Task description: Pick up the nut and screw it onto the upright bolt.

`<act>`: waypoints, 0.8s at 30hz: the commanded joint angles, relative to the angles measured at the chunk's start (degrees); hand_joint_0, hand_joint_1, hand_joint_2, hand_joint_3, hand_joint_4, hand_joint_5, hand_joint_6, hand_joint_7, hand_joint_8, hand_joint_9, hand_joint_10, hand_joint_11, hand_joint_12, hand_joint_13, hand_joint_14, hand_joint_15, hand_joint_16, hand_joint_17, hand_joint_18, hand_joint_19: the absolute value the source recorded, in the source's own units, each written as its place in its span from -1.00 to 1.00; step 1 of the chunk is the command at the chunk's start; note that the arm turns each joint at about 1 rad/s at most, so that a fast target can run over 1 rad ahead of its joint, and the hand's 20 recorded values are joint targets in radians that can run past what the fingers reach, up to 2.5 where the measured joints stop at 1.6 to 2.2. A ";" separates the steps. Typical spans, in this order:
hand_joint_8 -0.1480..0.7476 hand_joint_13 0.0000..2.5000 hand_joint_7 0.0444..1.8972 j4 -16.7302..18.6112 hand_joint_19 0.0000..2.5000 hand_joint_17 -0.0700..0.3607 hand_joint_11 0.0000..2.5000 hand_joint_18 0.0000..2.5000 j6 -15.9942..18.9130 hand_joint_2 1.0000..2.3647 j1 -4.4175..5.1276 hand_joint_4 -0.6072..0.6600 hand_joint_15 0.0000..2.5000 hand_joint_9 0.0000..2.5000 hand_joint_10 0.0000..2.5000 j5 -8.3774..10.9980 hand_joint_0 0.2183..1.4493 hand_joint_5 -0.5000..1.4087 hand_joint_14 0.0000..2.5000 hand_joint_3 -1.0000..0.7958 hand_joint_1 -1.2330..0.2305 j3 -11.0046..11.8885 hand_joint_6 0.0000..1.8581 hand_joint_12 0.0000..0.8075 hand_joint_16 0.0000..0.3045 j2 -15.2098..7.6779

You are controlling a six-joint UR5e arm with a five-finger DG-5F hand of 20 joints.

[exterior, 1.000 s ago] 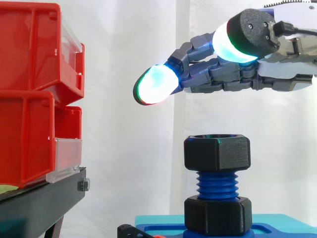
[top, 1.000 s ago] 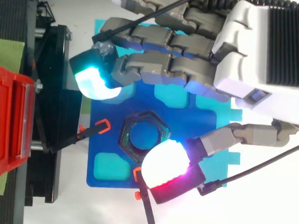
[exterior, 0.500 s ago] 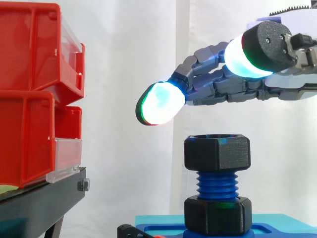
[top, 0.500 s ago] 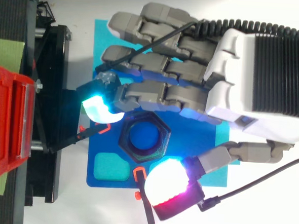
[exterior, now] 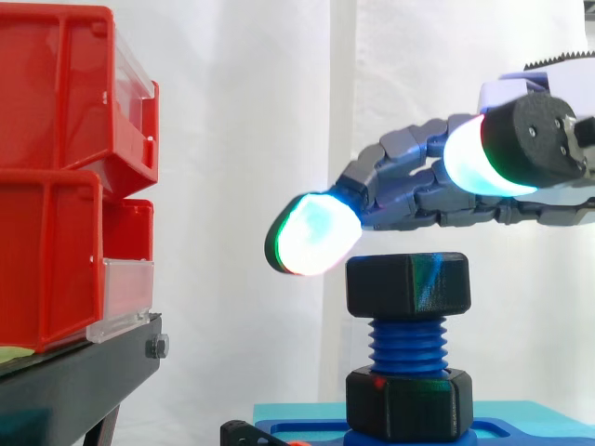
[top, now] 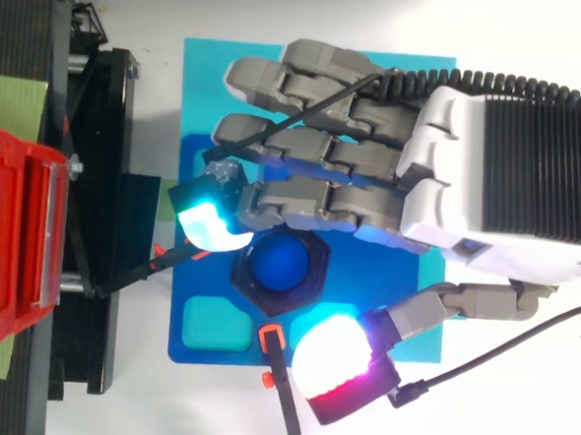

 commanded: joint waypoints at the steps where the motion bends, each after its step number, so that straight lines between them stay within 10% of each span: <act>1: -0.22 -1.00 -0.43 1.67 -1.00 -0.21 -1.00 -1.00 0.05 -1.00 0.00 0.21 -1.00 -0.75 -1.00 -0.01 -0.65 -0.67 -1.00 -0.44 0.27 -0.31 -0.46 -0.25 -0.71 0.00; 24: -0.16 -0.90 -0.32 1.05 -1.00 -0.24 -1.00 -1.00 -0.04 -1.00 -0.35 0.30 -1.00 -0.64 -1.00 -0.18 -0.63 -0.63 -1.00 -0.44 0.24 -0.31 -0.46 -0.25 -0.72 0.00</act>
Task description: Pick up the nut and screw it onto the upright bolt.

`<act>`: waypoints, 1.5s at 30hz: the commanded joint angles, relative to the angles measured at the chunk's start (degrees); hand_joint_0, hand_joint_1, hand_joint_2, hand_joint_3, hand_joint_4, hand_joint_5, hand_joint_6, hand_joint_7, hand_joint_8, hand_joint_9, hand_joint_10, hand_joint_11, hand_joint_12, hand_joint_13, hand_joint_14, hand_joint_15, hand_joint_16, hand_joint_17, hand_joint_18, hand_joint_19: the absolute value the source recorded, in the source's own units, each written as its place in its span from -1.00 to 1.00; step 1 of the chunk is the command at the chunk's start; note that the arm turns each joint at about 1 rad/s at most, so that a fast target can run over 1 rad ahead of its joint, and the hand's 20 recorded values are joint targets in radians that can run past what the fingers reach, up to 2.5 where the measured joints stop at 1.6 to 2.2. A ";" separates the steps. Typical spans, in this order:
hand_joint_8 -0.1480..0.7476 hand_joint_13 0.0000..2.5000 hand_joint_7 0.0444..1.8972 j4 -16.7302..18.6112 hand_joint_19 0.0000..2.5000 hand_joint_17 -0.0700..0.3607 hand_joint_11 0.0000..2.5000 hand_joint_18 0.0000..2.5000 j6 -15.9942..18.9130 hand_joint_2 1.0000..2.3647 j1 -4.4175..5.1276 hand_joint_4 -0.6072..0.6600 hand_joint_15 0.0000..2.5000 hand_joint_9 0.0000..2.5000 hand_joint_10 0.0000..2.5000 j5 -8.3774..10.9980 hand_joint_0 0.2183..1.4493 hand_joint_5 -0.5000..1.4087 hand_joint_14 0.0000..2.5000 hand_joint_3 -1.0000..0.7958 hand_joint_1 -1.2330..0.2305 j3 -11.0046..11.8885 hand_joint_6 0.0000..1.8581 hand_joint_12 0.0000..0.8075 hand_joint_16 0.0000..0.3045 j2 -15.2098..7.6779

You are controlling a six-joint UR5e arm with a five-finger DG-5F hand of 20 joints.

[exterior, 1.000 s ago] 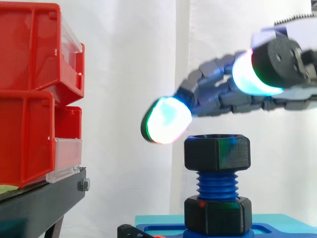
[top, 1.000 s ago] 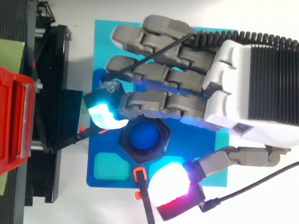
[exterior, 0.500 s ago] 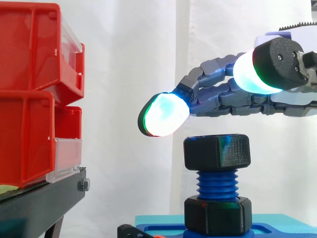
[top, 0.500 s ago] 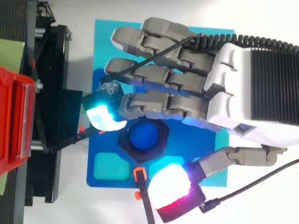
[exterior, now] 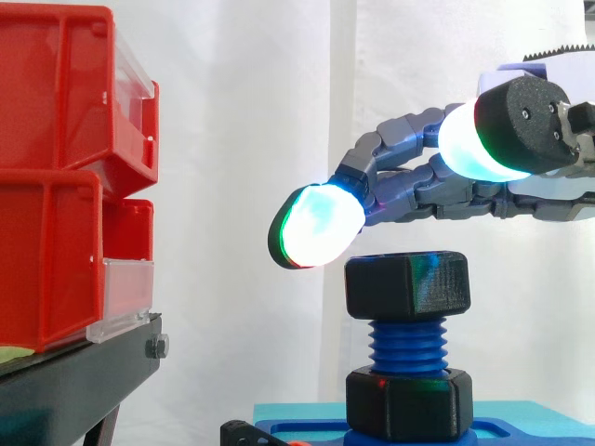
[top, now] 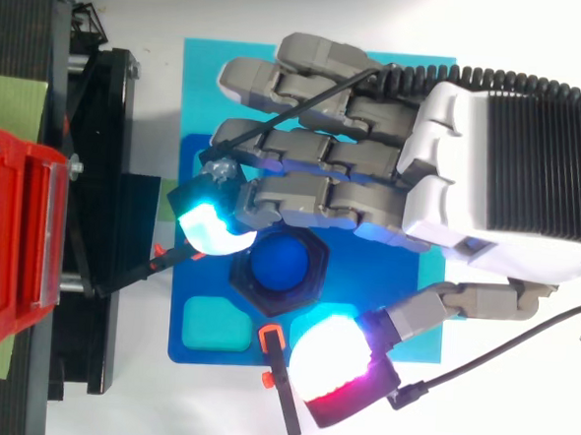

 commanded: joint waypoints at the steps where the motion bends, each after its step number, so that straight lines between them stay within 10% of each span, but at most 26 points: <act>1: -0.16 -0.90 -0.31 -0.34 -1.00 -0.24 -1.00 -1.00 -0.08 -1.00 -0.11 0.30 -1.00 -0.64 -1.00 -0.06 -0.63 -0.63 -1.00 -0.44 0.24 0.01 -0.46 -0.25 -0.72 0.00; 34: -0.04 -0.69 0.38 -2.62 -1.00 -0.42 -1.00 -1.00 -0.17 -1.00 -2.48 0.31 -1.00 -0.35 -1.00 -1.99 -0.58 -0.52 -1.00 -0.44 0.20 0.01 -0.46 -0.35 -0.84 0.08; 45: -0.26 -0.40 0.46 -2.71 -1.00 -0.55 -1.00 -0.77 -0.08 -1.00 -3.98 0.15 -1.00 0.08 -1.00 -4.72 -0.55 -0.40 -1.00 -0.44 0.15 0.72 -0.46 -0.52 -0.92 0.08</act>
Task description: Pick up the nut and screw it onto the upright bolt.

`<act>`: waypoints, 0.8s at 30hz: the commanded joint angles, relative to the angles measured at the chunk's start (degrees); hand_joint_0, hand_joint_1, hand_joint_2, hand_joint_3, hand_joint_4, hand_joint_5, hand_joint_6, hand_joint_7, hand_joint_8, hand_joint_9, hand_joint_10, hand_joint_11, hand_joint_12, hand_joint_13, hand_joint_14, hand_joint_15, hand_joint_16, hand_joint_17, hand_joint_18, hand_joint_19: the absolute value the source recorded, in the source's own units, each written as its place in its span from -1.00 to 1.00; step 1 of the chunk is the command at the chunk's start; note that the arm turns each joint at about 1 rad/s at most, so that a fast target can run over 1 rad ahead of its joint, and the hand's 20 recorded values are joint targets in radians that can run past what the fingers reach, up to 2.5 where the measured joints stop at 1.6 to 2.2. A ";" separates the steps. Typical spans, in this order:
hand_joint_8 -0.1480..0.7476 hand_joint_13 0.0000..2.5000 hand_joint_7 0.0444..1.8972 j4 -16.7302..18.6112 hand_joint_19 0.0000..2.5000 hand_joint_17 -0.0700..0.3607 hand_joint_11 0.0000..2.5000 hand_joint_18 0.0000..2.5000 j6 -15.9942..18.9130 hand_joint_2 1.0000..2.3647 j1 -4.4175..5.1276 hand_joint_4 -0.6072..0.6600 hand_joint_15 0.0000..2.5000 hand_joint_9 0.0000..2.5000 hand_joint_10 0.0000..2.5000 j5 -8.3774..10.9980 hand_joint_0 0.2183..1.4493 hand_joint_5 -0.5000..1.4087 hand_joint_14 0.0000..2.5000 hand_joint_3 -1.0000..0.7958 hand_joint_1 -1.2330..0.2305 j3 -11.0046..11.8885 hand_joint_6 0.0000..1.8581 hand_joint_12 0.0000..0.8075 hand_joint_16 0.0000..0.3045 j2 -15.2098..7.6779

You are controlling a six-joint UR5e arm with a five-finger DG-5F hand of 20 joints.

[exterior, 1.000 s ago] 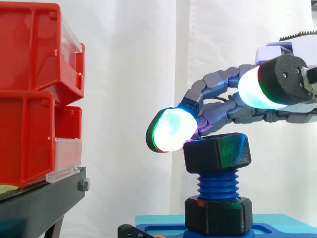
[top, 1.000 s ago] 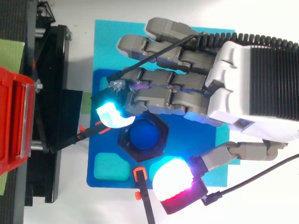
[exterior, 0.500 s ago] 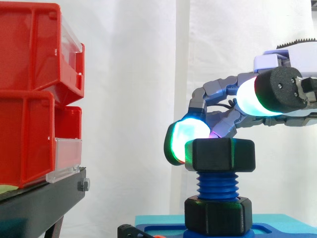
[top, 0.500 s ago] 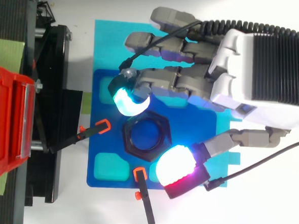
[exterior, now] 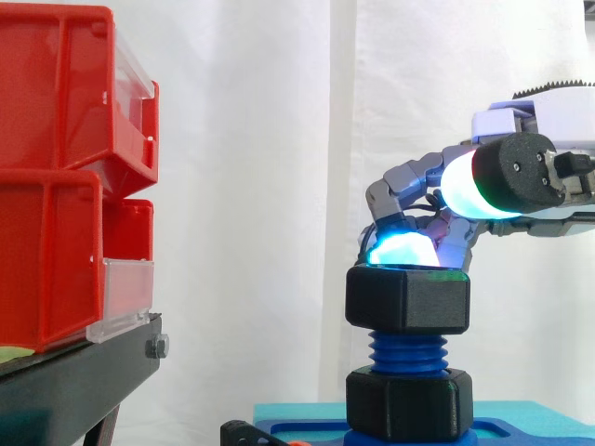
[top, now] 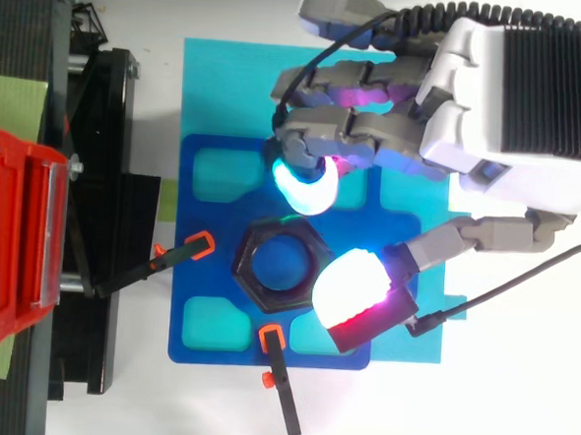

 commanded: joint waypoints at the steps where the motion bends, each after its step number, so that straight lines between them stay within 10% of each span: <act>1: -0.33 -0.36 0.45 -0.07 -1.00 -0.57 -1.00 -0.73 -0.05 -1.00 -0.59 0.13 -1.00 0.14 -1.00 -1.08 -0.55 -0.39 -1.00 -0.44 0.15 0.81 -0.46 -0.56 -0.93 0.01; 11: -0.16 -0.51 -0.04 -3.41 -1.00 -0.50 -1.00 -0.87 0.04 -1.00 -2.00 0.41 -1.00 -0.07 -1.00 -3.37 -0.57 -0.52 -1.00 -0.44 0.17 4.15 -0.46 -0.41 -0.89 0.10; 18: -0.25 -1.00 -0.38 -9.47 -1.00 -0.28 -1.00 -1.00 -2.34 -1.00 -3.67 0.19 -1.00 -0.74 -1.00 -6.36 -0.63 -0.67 -1.00 -0.44 0.26 10.21 -0.46 -0.25 -0.75 0.01; 24: -0.33 -1.00 -0.44 -10.26 -1.00 -0.22 -1.00 -1.00 -4.71 -1.00 -4.11 0.09 -1.00 -1.00 -1.00 -7.85 -0.67 -0.71 -1.00 -0.44 0.36 11.27 -0.46 -0.21 -0.71 -0.08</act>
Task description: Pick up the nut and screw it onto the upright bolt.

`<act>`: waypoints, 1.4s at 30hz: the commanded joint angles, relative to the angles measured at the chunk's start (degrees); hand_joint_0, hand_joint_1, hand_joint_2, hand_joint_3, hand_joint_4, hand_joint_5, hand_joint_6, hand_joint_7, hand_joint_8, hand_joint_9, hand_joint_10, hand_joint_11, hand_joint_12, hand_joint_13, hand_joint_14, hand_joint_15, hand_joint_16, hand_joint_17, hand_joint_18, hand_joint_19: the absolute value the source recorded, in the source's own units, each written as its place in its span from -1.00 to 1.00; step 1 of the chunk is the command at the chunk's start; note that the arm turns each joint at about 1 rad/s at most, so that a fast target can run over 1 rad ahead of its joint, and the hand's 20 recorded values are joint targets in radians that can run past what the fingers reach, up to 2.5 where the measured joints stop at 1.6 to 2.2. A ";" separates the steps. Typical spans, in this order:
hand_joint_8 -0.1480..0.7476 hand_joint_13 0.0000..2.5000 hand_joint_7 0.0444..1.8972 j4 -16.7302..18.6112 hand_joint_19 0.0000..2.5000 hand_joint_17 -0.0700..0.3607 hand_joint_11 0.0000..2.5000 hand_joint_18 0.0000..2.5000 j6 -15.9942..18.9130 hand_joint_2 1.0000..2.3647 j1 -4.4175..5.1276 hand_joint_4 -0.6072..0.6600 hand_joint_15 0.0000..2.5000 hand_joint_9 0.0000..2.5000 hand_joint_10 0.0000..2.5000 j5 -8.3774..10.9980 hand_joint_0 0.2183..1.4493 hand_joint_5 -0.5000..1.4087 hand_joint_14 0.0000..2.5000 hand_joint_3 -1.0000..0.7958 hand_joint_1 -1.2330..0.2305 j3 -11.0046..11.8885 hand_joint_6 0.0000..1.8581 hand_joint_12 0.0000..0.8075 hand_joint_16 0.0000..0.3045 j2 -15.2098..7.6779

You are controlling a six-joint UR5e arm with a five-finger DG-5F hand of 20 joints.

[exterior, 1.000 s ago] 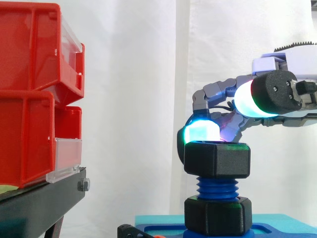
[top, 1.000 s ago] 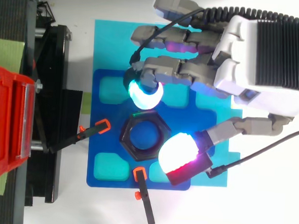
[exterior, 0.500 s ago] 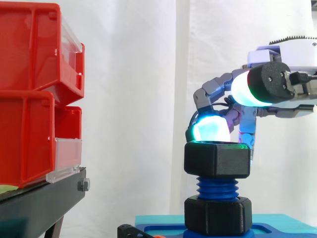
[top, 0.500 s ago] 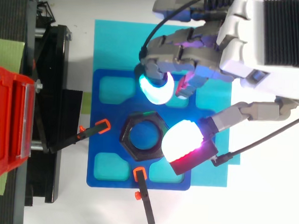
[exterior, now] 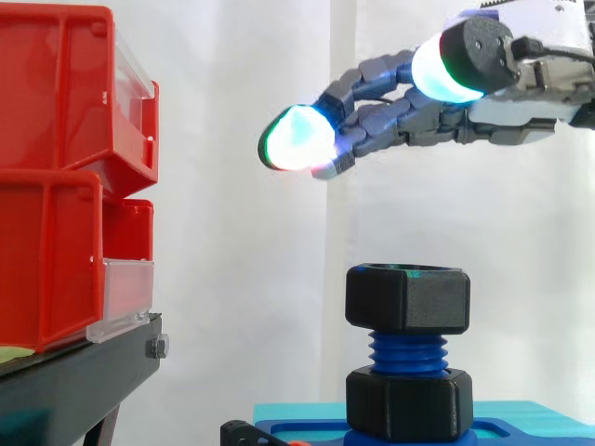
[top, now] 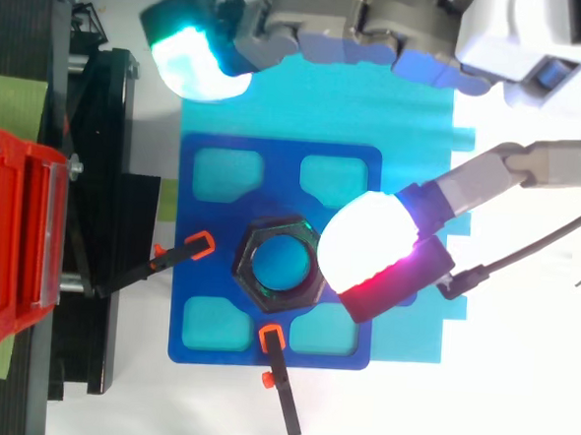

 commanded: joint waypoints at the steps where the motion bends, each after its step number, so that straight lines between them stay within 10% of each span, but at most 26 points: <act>1: -0.34 -1.00 -0.45 -0.09 -1.00 -0.21 -1.00 -1.00 -1.51 -1.00 0.30 0.09 -1.00 -1.00 -1.00 -0.44 -0.67 -0.71 -1.00 -0.44 0.38 0.19 -0.46 -0.21 -0.71 0.00; 42: -0.22 -1.00 -0.35 2.11 -1.00 -0.27 -1.00 -1.00 1.12 -1.00 6.27 0.25 -1.00 -0.87 -1.00 3.78 -0.66 -0.66 -1.00 -0.44 0.35 -5.35 -0.46 -0.23 -0.74 -0.08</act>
